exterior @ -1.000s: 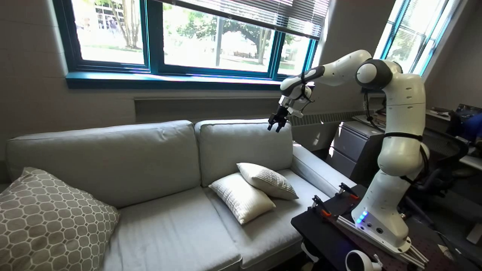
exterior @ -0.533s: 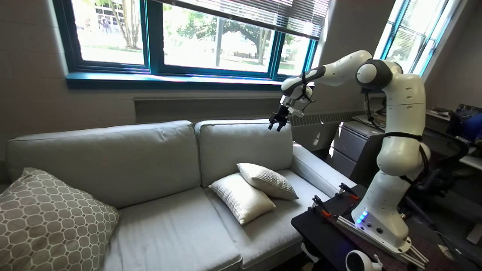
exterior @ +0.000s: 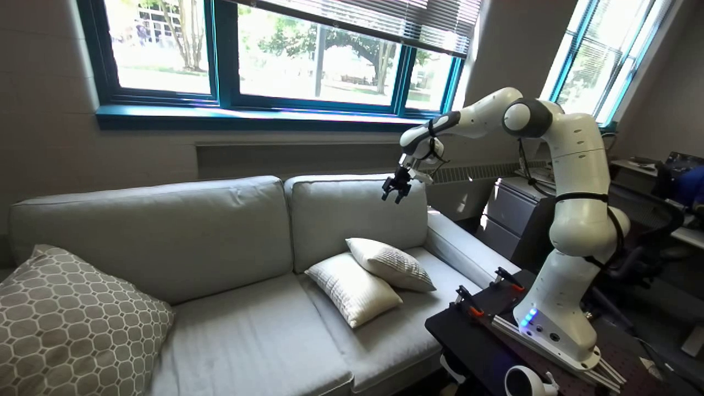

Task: Arrange the cushions, one in front of the other, against the arm rest

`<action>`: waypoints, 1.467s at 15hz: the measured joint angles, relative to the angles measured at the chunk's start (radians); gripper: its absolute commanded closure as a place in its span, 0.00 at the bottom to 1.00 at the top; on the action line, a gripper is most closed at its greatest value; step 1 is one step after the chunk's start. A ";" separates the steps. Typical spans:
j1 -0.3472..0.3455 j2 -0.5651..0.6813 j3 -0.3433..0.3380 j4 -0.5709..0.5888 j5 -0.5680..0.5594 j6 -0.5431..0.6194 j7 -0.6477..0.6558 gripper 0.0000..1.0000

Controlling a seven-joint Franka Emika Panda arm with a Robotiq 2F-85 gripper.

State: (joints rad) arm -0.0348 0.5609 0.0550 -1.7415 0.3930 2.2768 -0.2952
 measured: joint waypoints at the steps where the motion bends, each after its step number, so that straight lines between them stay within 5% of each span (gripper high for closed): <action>1: 0.002 0.051 0.013 0.040 -0.001 -0.004 0.024 0.00; 6: 0.031 0.307 0.059 0.280 -0.009 -0.062 0.147 0.00; 12: 0.114 0.540 0.037 0.548 -0.102 -0.225 0.402 0.00; 16: 0.196 0.680 0.008 0.709 -0.185 -0.437 0.545 0.00; 22: 0.295 0.869 -0.018 0.951 -0.269 -0.790 0.593 0.00</action>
State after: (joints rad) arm 0.2603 1.4298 0.0373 -0.7905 0.1237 1.4866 0.2976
